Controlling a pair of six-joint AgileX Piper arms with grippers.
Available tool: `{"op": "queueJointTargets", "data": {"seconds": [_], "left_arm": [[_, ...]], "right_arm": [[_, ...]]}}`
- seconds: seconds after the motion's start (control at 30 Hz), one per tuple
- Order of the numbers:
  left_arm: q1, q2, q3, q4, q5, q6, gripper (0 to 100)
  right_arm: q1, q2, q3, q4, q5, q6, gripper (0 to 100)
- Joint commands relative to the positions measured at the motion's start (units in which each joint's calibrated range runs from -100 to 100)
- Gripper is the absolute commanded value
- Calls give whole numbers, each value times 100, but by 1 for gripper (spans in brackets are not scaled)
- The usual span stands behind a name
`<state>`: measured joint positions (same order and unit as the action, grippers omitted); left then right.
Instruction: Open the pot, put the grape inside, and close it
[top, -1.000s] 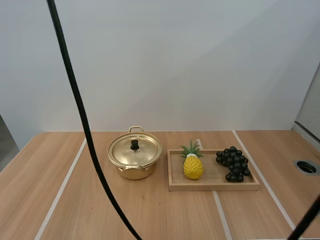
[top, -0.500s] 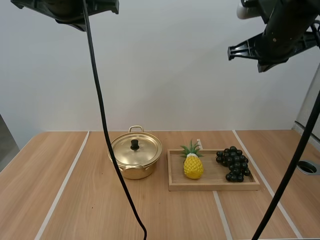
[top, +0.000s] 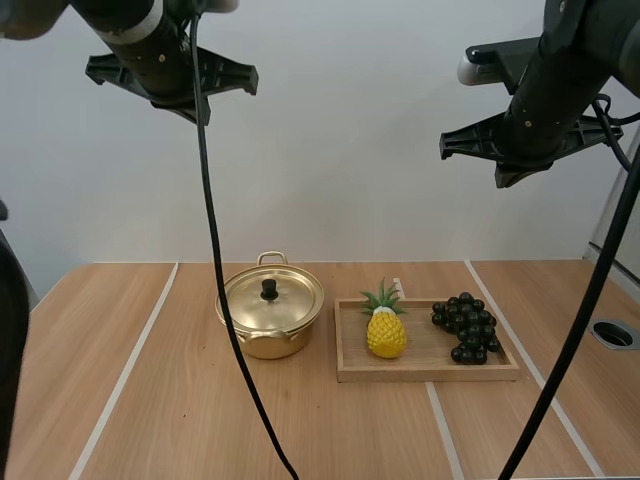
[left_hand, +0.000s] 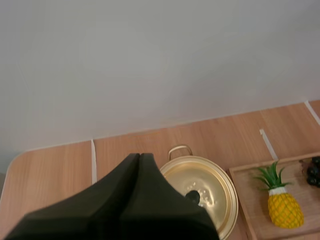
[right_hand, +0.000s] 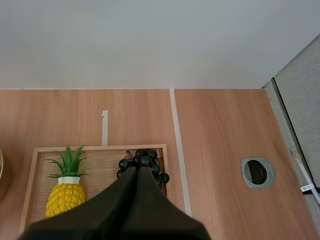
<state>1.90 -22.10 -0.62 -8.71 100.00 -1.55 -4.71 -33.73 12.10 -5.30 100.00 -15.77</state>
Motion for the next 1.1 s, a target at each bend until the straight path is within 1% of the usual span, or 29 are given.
{"op": "queueJointTargets", "data": {"seconds": [0.0, 0.1, 0.17, 0.23, 0.3, 0.4, 0.43, 0.53, 0.57, 0.63, 0.77, 0.83, 0.87, 0.9, 1.03, 1.07], "left_arm": [[-1, 72, 402, -191, 0, 106, 0], [-1, 82, 852, -695, 0, 438, 0], [-1, 82, 1115, -1016, 0, 546, 0], [-1, 82, 1288, -1089, 0, 572, 1], [-6, 82, 1381, -1047, 0, 572, 6], [-6, 82, 1382, -993, 0, 581, 22], [-6, 82, 1382, -993, 0, 634, 30], [-6, 82, 1382, -1041, 0, 890, 51], [-6, 82, 1382, -1074, 0, 984, 55], [-6, 82, 1382, -1114, 0, 1066, 53], [-6, 82, 1392, -1356, 0, 1066, 47], [-6, 82, 1392, -1442, 0, 1004, 49], [-6, 82, 1392, -1483, 0, 884, 53], [-6, 82, 1392, -1483, 0, 781, 60], [-6, 82, 1392, -1483, 0, 841, 100], [-6, 82, 1392, -1483, 0, 911, 100]], "right_arm": [[-21, -51, 22, -85, 0, 1, 0], [-38, -51, 22, -125, 0, 30, 0], [-94, -51, 22, -164, 0, 186, 0], [-162, -51, 22, -155, 0, 273, 0], [-202, -51, 22, -143, 0, 273, 0], [-202, -51, 22, -143, 0, 273, 0], [-201, -51, 52, -143, 0, 273, 0], [-201, -51, 525, -143, 0, 191, 0], [-201, -51, 770, -143, 0, 155, 0], [-201, -51, 1227, -143, 0, 134, 0], [-201, -51, 1900, -100, 0, 134, 0], [-201, -51, 2021, -111, 0, 134, 0], [-201, -51, 2036, -130, 0, 134, 0], [-201, -51, 2036, -155, 0, 134, 0], [-201, -51, 2036, -376, 0, 143, 0], [-201, -51, 2036, -442, 0, 181, 9]]}}
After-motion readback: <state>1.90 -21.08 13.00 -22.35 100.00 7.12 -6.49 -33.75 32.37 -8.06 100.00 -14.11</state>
